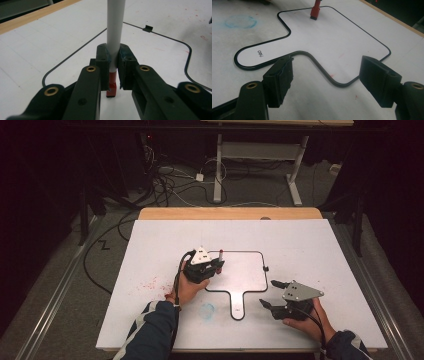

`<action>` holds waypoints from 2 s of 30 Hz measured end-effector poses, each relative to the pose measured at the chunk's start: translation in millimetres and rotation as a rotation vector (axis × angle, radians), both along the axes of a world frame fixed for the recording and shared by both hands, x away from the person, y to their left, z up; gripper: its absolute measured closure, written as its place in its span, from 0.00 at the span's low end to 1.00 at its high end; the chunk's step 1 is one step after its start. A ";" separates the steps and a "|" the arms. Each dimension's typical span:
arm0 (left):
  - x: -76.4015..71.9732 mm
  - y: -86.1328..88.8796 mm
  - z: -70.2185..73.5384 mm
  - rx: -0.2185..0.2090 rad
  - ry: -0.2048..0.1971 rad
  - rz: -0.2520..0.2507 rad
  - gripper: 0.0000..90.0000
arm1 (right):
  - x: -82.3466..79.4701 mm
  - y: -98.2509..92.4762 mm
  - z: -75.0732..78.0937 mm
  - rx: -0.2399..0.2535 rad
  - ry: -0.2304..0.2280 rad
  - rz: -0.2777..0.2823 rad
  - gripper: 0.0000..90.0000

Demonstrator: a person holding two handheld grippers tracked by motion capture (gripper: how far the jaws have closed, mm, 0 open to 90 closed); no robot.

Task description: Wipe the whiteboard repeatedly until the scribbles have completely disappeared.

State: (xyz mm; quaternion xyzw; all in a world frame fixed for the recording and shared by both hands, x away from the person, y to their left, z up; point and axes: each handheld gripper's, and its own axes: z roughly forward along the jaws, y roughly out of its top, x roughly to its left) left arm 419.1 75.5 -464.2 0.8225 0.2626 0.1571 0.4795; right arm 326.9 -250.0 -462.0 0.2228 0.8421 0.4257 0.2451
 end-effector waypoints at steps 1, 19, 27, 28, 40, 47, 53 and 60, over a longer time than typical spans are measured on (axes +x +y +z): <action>-2.1 2.7 0.3 0.000 0.004 -0.002 0.88 | 0.1 -0.4 0.0 0.001 0.001 -0.001 0.31; -17.5 26.4 -0.1 -0.008 0.035 0.002 0.88 | -1.1 0.4 0.7 -0.002 -0.003 0.006 0.31; -32.3 24.3 -0.4 0.004 0.018 -0.054 0.88 | -1.9 0.4 2.4 -0.001 -0.010 0.003 0.31; -30.6 24.7 -0.7 0.004 0.014 -0.048 0.88 | -2.3 0.8 2.5 -0.002 -0.010 0.003 0.31; 18.2 19.0 -0.2 -0.003 0.012 0.077 0.88 | -0.8 1.0 0.6 -0.007 -0.005 0.005 0.31; 38.7 12.4 2.1 0.038 -0.007 0.130 0.88 | -1.0 0.0 -0.1 -0.004 0.002 0.005 0.31; 48.2 14.1 1.6 0.022 0.009 0.170 0.88 | -0.1 -0.8 -0.4 -0.006 0.001 0.009 0.31; 45.7 -4.7 1.3 0.014 0.009 0.134 0.88 | -0.4 -0.1 -0.2 -0.005 0.002 0.010 0.31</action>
